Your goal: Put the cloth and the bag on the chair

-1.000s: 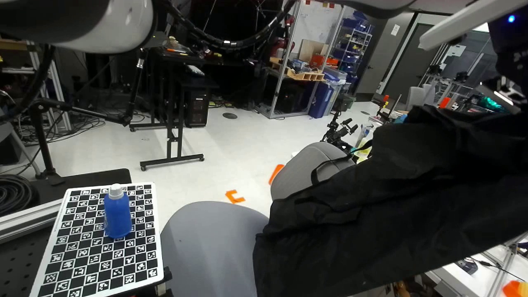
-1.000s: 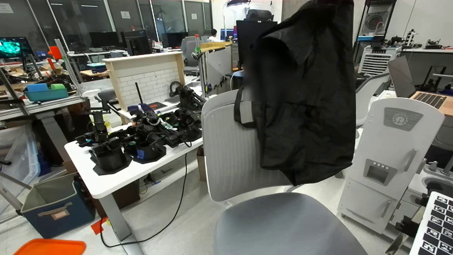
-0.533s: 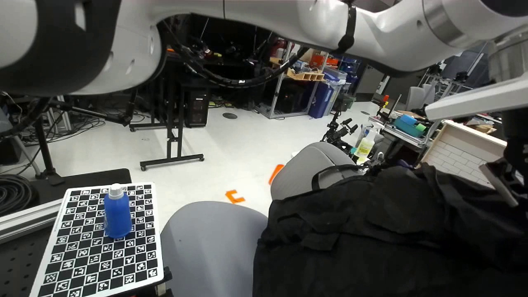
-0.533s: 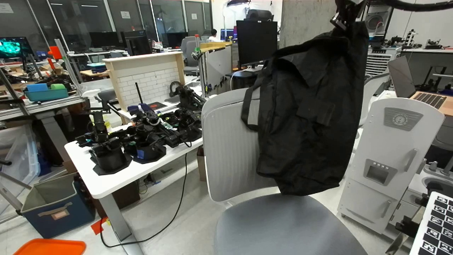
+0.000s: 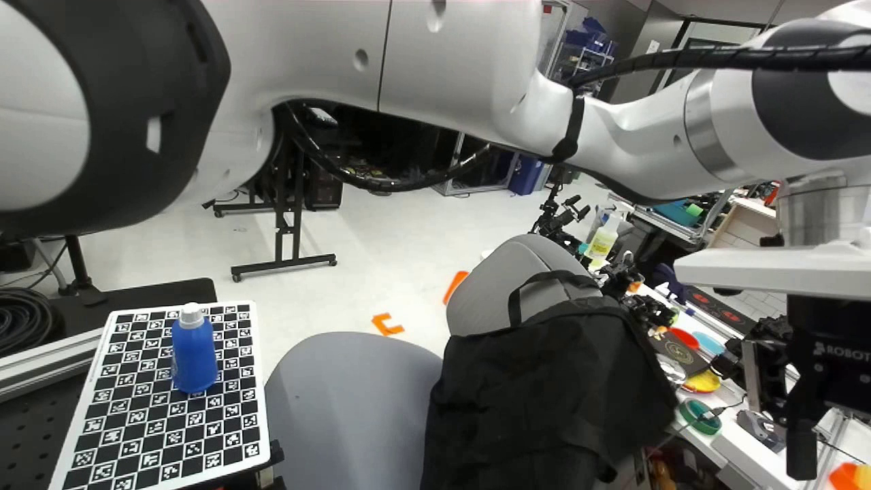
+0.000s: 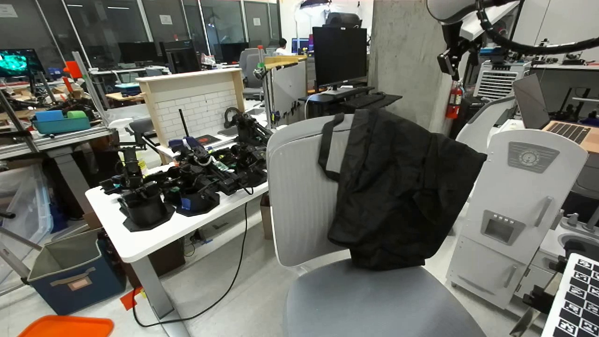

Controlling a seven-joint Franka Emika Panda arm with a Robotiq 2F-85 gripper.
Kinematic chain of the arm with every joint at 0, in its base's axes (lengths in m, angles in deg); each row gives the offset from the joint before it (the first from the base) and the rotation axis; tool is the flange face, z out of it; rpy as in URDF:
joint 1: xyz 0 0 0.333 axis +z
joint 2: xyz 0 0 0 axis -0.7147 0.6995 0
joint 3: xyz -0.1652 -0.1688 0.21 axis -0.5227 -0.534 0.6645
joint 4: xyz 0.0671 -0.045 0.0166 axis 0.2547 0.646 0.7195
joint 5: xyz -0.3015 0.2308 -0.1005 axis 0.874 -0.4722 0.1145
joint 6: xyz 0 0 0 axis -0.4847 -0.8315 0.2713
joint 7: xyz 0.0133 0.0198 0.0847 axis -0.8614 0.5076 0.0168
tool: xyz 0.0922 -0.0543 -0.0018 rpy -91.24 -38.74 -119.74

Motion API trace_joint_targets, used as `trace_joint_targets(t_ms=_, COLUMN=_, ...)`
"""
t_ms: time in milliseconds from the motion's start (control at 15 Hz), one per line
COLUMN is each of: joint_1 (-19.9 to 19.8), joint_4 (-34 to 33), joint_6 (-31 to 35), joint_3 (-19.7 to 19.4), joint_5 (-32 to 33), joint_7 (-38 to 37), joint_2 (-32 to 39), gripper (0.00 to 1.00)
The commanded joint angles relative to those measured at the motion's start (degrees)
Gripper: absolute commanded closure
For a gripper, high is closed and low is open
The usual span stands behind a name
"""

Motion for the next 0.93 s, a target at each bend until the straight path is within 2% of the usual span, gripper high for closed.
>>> trace_joint_targets(t_ms=0, joint_1=-0.9, joint_4=-2.65, joint_6=-0.96, joint_3=-0.4, joint_5=-1.3, joint_7=1.19, joint_2=2.45, gripper=0.0)
trace_joint_targets(t_ms=267, joint_1=-0.41, joint_4=-2.7, joint_6=1.64, joint_3=0.93, joint_5=-2.3, joint_7=3.62, joint_2=2.47, gripper=0.0)
trace_joint_targets(t_ms=533, joint_1=4.11, joint_4=-0.78, joint_6=6.4, joint_3=3.49, joint_5=-4.66, joint_7=7.5, joint_2=-0.37, gripper=0.0)
trace_joint_targets(t_ms=867, joint_1=11.88, joint_4=-0.01, joint_6=7.42, joint_3=8.05, joint_5=-7.94, joint_7=11.1, joint_2=-0.48, gripper=0.0)
